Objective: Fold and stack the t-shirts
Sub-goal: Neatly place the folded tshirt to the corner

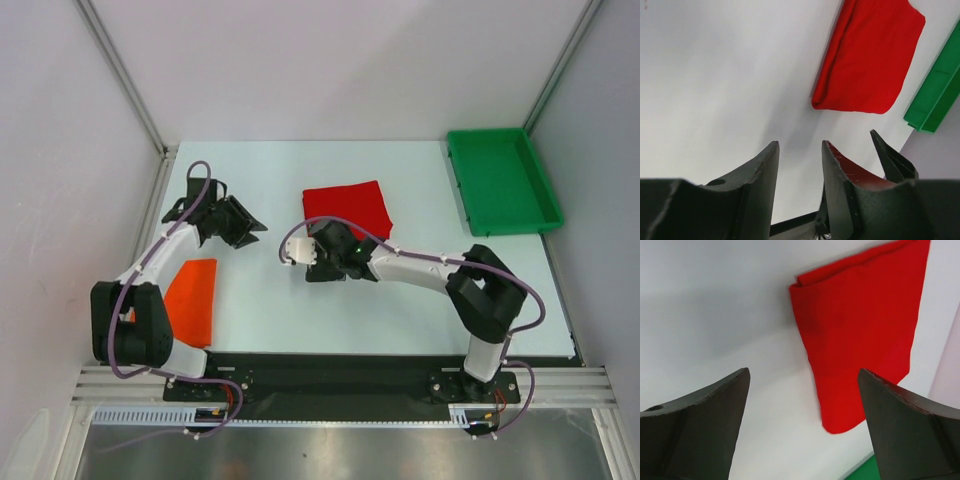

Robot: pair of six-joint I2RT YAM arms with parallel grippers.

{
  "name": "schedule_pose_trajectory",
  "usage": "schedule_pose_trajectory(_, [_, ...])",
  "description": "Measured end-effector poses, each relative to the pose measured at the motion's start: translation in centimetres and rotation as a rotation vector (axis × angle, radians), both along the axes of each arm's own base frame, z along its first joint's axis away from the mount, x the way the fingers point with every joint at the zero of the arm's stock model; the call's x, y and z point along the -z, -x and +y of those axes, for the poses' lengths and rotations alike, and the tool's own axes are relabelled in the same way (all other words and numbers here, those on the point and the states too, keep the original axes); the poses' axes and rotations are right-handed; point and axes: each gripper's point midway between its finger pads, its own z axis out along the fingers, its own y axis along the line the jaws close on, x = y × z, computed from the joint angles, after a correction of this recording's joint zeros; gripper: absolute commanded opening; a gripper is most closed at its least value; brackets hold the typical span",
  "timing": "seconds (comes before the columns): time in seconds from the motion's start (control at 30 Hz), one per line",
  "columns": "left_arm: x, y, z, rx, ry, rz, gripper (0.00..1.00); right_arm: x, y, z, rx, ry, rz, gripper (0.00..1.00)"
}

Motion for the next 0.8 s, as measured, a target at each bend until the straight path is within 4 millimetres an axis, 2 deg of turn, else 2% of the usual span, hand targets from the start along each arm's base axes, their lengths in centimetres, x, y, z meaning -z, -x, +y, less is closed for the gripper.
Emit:
schedule_pose_trajectory(0.1, [-0.1, 0.5, 0.5, -0.014, -0.002, 0.015, 0.47, 1.9, -0.4, 0.5, -0.062, 0.070, -0.021, 0.83])
schedule_pose_trajectory(0.17, [-0.2, 0.8, 1.1, -0.032, -0.002, 0.020, 0.49, 3.5, -0.5, 0.5, -0.087, 0.114, -0.020, 0.72])
schedule_pose_trajectory(0.23, [-0.2, 1.1, 1.7, -0.055, 0.007, 0.027, 0.52, 4.9, -0.7, 0.5, -0.105, 0.148, -0.020, 0.72])
schedule_pose_trajectory(0.3, [-0.1, 1.3, 2.0, -0.070, 0.020, 0.037, 0.55, 5.0, -1.3, 0.6, -0.107, 0.159, -0.056, 0.72])
schedule_pose_trajectory(0.33, [0.0, 1.3, 2.1, -0.075, 0.023, 0.042, 0.61, 5.0, -1.6, 0.9, -0.112, 0.157, -0.071, 0.69])
schedule_pose_trajectory(0.4, [0.0, 1.4, 2.2, -0.089, 0.040, 0.052, 0.64, 5.2, -2.3, 1.1, -0.113, 0.163, -0.104, 0.66])
schedule_pose_trajectory(0.6, [-0.2, 1.1, 2.0, -0.105, 0.115, 0.062, 0.67, 5.7, -4.3, 2.1, -0.108, 0.164, -0.141, 0.43])
schedule_pose_trajectory(0.7, [0.5, 0.7, 1.4, -0.097, 0.156, 0.083, 0.71, 6.0, -5.3, 2.2, -0.097, 0.161, -0.135, 0.25])
schedule_pose_trajectory(0.73, [0.8, 0.7, 1.2, -0.092, 0.169, 0.094, 0.75, 6.1, -5.5, 2.0, -0.096, 0.161, -0.127, 0.12])
schedule_pose_trajectory(0.8, [1.6, 0.5, 0.8, -0.090, 0.195, 0.118, 0.76, 6.4, -5.7, 1.8, -0.102, 0.162, -0.101, 0.07])
